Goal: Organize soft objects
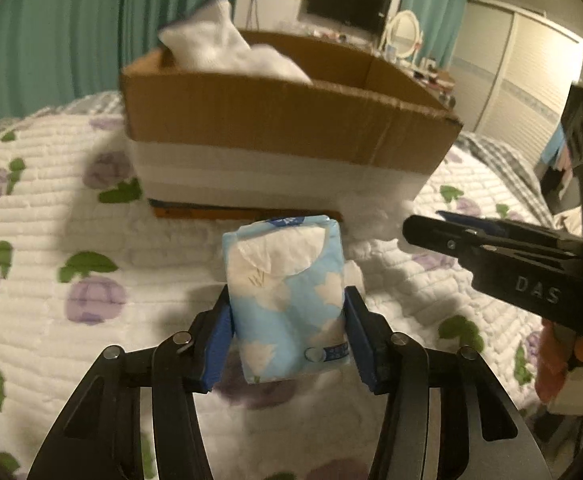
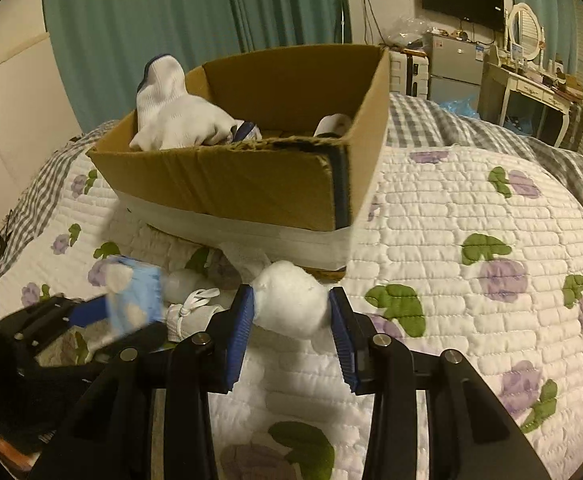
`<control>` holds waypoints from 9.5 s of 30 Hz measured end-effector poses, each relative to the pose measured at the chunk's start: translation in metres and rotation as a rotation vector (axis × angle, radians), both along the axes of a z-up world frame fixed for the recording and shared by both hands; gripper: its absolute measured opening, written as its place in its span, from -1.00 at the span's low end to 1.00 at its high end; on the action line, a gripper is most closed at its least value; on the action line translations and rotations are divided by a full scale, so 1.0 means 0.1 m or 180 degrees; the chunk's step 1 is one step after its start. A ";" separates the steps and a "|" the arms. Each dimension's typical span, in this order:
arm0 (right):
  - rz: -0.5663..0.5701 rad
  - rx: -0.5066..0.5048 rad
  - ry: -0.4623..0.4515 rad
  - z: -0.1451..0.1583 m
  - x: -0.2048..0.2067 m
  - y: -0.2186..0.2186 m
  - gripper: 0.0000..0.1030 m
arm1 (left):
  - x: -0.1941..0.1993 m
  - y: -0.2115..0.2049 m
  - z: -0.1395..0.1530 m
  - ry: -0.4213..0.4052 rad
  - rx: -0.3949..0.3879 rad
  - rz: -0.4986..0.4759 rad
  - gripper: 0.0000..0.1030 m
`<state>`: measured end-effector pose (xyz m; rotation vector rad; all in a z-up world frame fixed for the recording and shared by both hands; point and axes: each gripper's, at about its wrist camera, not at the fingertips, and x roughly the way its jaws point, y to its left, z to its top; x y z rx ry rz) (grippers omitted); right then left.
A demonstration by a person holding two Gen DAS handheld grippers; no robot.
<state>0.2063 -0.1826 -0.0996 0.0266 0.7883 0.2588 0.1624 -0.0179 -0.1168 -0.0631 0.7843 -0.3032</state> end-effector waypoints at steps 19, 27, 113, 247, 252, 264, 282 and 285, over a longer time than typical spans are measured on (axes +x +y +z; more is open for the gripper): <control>-0.0078 0.0004 -0.0660 0.88 -0.74 -0.01 -0.27 | -0.55 0.34 0.80 -0.0231 0.0124 0.0241 -0.01; 0.0003 -0.0026 -0.0979 1.53 -0.57 0.13 -0.27 | -0.35 0.24 1.49 -0.0709 0.0210 0.0100 -0.01; 0.0115 -0.0325 0.0334 -0.34 0.00 0.82 -0.01 | 0.01 0.60 0.15 -0.0227 0.0318 0.0510 0.63; -0.0707 0.0017 -0.2134 1.90 -1.51 0.20 1.00 | -1.02 0.46 2.11 -0.2137 0.0305 0.0680 0.76; -0.0658 -0.0097 -0.1806 1.39 -1.17 0.21 1.00 | -0.68 0.41 1.68 -0.1747 0.0349 0.0674 0.76; -0.0746 -0.0058 -0.1685 1.18 -1.09 0.09 1.00 | -0.68 0.25 1.47 -0.1570 0.0388 0.0662 0.76; -0.0734 -0.0079 -0.1667 1.22 -1.13 0.17 1.00 | -0.67 0.38 1.39 -0.1537 0.0255 0.0683 0.76; -0.0731 -0.0096 -0.1645 1.20 -1.13 0.18 1.00 | -0.68 0.38 1.38 -0.1554 0.0267 0.0685 0.76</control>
